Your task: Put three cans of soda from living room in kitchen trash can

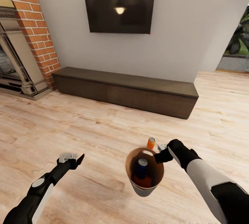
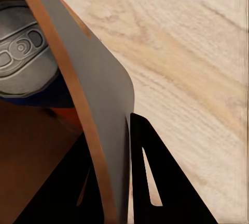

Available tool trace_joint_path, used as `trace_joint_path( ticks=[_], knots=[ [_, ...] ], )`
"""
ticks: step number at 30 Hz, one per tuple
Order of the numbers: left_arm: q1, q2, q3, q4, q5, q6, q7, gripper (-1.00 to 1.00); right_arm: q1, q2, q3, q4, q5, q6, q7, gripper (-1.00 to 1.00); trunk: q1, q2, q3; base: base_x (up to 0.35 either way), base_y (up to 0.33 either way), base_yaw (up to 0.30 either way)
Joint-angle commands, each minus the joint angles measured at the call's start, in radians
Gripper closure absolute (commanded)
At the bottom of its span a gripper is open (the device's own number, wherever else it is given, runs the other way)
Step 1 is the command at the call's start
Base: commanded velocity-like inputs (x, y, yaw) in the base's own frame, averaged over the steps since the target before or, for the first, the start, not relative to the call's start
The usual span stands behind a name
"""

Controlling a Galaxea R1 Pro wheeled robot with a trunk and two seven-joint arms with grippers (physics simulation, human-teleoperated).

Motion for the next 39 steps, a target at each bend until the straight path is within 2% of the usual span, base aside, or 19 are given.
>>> trace_joint_path(
  ticks=[1,10,30,39],
  knots=[
    [0.000,0.000,0.000,0.000,0.000,0.000,0.000,-1.00,0.000,0.000,-0.004,0.000,-0.022,0.005,0.007,1.00,0.000,0.000,0.000,0.035,0.000,-0.252],
    [0.000,-0.001,0.000,0.015,-0.001,0.000,0.000,-1.00,0.000,0.000,-0.005,0.000,-0.023,0.005,0.008,1.00,0.000,0.000,0.000,0.154,-0.099,-0.252],
    [0.000,-0.001,0.000,0.036,0.000,-0.001,0.001,-1.00,0.000,0.000,-0.006,0.000,-0.023,0.005,0.008,1.00,0.000,0.000,0.000,0.220,-0.209,-0.252],
    [0.000,-0.001,0.000,0.037,0.000,-0.001,0.002,-1.00,0.000,-0.001,-0.041,-0.002,-0.023,0.005,0.007,1.00,0.000,0.000,0.000,0.207,-0.233,-0.252]
  ],
)
